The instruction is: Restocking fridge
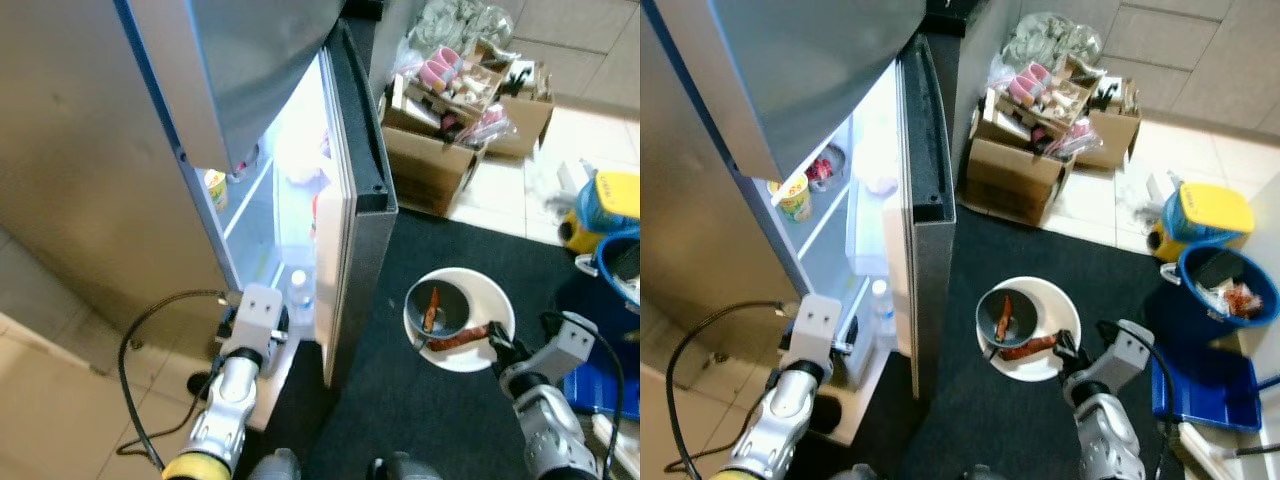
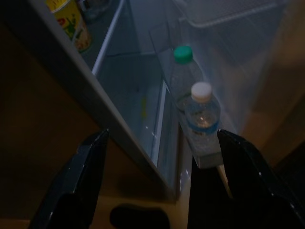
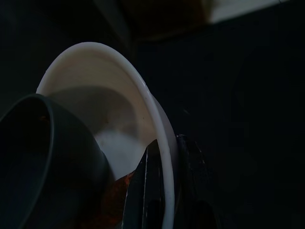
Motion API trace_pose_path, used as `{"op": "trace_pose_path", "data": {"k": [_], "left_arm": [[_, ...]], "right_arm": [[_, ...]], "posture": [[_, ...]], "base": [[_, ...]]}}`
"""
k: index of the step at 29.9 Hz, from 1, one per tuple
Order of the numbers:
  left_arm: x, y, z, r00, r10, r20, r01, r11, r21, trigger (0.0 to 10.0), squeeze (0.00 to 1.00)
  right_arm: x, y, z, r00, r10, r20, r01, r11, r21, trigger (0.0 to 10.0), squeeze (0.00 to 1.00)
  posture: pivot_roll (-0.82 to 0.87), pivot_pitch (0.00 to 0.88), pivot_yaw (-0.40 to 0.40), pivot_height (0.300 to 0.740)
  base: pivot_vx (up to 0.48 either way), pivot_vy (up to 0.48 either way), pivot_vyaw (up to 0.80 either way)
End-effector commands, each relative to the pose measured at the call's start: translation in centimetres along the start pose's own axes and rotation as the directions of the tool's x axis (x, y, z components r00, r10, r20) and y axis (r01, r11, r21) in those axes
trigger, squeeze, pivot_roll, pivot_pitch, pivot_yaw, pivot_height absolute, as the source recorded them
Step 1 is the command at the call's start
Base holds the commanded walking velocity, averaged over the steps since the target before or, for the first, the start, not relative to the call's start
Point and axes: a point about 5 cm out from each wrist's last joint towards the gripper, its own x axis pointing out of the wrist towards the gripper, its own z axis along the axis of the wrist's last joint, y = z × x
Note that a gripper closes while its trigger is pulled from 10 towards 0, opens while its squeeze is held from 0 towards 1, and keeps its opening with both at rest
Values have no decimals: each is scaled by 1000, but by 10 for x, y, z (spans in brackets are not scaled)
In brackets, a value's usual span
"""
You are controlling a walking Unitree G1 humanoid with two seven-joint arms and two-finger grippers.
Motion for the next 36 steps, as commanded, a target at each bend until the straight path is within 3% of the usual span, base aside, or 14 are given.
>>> {"op": "trace_pose_path", "data": {"k": [1,10,14,18,24,26,28,30,31,32,33,34,35,36], "left_arm": [[0,-8,1,1000,-12,-2,12,1000,-17,10000,0],[19,-21,18,1000,20,-12,-20,999,-35,10000,0],[33,-49,48,995,-79,55,82,994,-69,10000,0],[39,-58,59,994,-93,64,98,992,-77,10000,0],[42,-94,83,967,-235,95,243,966,-92,10000,0],[41,-121,103,924,-360,128,370,927,-64,10000,0],[41,-121,103,924,-360,128,370,927,-64,10000,0],[37,-151,126,851,-498,165,506,863,-8,10000,0],[37,-151,126,851,-498,165,506,863,-8,10000,0],[33,-166,138,811,-557,180,563,826,19,10000,0],[33,-166,138,811,-557,180,563,826,19,10000,0],[27,-183,151,760,-619,197,623,781,47,10000,0],[27,-183,151,760,-619,197,623,781,47,10000,0],[16,-207,168,690,-691,215,697,715,62,10000,0]], "right_arm": [[-6,-12,-1,999,-39,14,39,999,7,10000,0],[-7,-7,-12,999,48,-18,-47,998,30,10000,0],[-6,-7,-13,999,36,-5,-36,999,38,10000,0],[-6,-10,-11,1000,21,11,-21,998,56,10000,0],[-10,-21,-6,999,-11,34,8,997,82,10000,0],[-10,-23,-3,999,-15,46,11,996,90,10000,0],[-10,-23,-3,999,-15,46,11,996,90,10000,0],[-9,-24,-1,998,-18,57,12,995,95,10000,0],[-9,-24,-1,998,-18,57,12,995,95,10000,0],[-9,-24,0,998,-20,61,14,995,97,10000,0],[-9,-24,0,998,-20,61,14,995,97,10000,0],[-9,-25,1,997,-25,67,18,995,100,10000,0],[-9,-25,1,997,-25,67,18,995,100,10000,0],[-10,-28,3,996,-37,79,29,994,108,10000,0]], "posture": [[-60,112,-32,740],[-61,111,-35,740],[-69,109,-29,740],[-73,110,-25,740],[-75,108,-19,740],[-85,105,-16,740],[-85,105,-16,740],[-98,100,-5,740],[-98,100,-5,740],[-101,100,-3,740],[-101,100,-3,740],[-112,97,-1,740],[-112,97,-1,740],[-143,95,8,740]], "base": [[0,0,0],[0,0,0],[0,0,0],[0,0,0],[0,0,0],[0,0,0],[0,0,0],[0,0,0],[0,0,0],[0,0,0],[0,0,0],[0,0,0],[0,0,0],[0,0,0]]}}
